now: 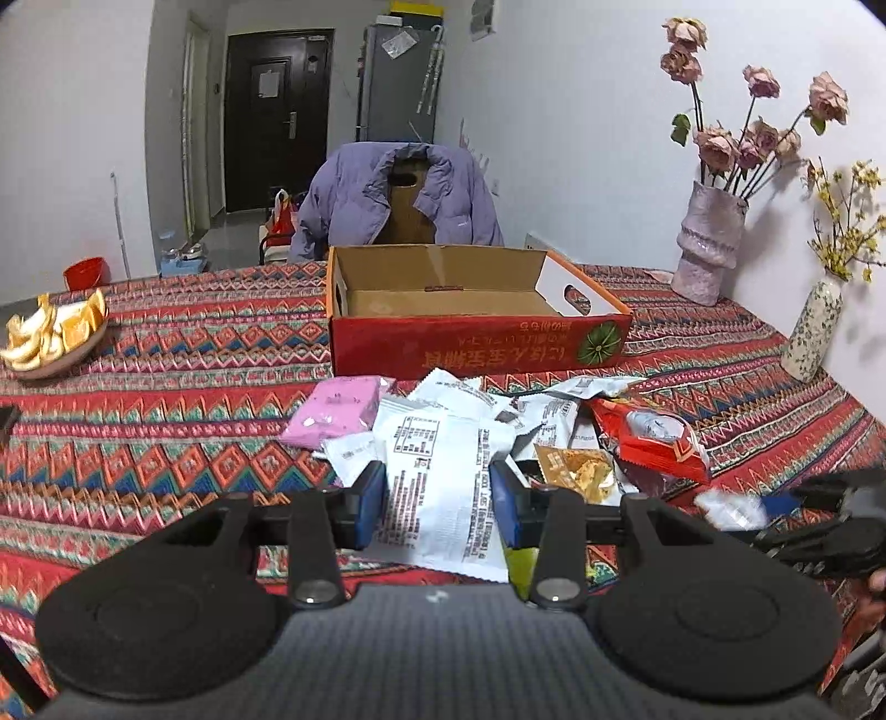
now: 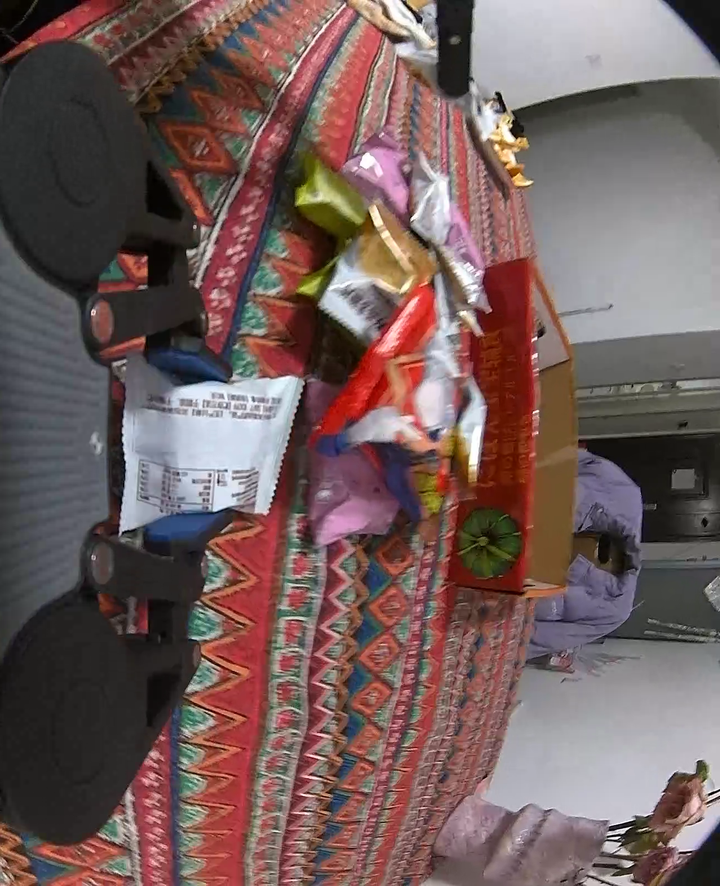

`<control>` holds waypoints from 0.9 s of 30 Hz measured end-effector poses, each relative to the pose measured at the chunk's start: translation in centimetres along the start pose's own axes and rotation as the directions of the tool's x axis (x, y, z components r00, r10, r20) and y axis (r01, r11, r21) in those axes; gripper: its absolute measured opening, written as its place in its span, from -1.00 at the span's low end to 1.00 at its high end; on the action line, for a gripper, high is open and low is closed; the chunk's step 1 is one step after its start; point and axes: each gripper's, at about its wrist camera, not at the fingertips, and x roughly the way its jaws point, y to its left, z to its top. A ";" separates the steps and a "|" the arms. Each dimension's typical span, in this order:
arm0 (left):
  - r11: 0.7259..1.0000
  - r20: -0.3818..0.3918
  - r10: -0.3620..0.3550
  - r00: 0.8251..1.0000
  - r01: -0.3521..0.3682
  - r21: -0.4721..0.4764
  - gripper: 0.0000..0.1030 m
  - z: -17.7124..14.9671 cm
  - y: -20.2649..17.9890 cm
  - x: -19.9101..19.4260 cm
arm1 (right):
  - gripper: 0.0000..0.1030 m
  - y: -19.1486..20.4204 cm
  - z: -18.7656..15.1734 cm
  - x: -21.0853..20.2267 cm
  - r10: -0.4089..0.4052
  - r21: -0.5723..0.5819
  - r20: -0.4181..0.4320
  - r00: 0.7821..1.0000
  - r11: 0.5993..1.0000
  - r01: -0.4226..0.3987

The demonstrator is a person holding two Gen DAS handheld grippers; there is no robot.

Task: Organize snacks
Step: 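Lift the white packets and carry both tools over the open cardboard box, then open the left tool dropping its packet into the box while the right tool releases its packet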

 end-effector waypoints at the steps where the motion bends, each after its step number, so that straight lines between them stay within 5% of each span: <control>1: 1.000 -0.002 -0.001 1.000 0.001 0.007 -0.20 0.4 0.1 0.0 | -0.08 -0.1 0.7 -0.5 0.001 -0.018 0.009 1.000 1.000 -0.001; 15: 0.998 -0.046 -0.034 0.998 0.031 -0.055 -0.20 10.3 3.1 3.5 | -0.08 -3.5 14.2 -4.0 0.113 -0.066 0.068 0.991 0.992 -0.109; 27: 1.000 -0.107 0.019 0.994 -0.021 -0.021 -0.20 19.5 5.3 13.4 | -0.08 -7.7 27.2 5.0 0.071 -0.060 0.005 0.997 0.996 -0.070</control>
